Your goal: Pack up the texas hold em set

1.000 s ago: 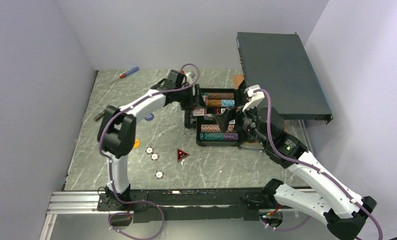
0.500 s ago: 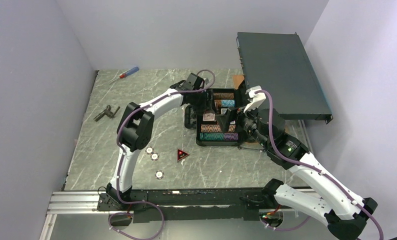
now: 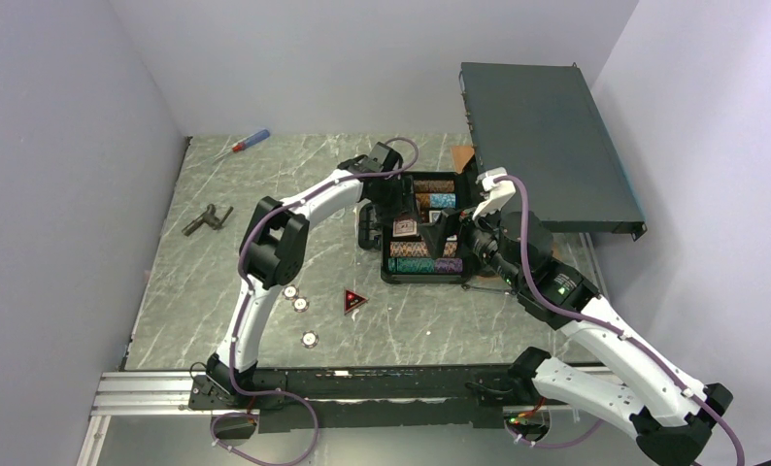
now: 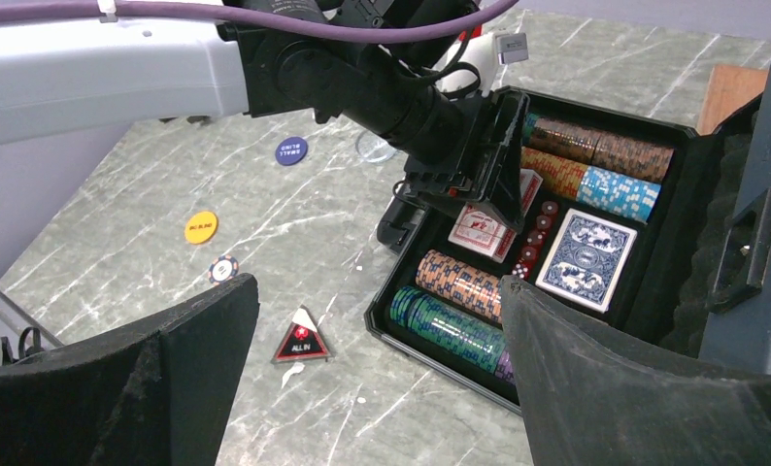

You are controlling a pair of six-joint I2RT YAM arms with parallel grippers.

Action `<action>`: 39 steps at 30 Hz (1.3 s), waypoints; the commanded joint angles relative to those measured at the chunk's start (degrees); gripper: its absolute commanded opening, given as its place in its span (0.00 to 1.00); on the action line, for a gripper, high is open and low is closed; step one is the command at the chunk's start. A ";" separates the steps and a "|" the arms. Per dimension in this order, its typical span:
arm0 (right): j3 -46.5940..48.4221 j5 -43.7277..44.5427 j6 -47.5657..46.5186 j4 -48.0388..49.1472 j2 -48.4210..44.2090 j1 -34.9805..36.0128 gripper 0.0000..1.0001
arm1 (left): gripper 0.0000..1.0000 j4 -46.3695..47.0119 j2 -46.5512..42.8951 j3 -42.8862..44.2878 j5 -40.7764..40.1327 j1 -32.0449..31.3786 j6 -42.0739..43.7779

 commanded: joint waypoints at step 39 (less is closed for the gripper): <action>12.25 5.59 -1.19 -5.27 25.01 0.80 0.80 | 0.95 -2.52 -41.01 -26.51 -0.02 21.55 11.33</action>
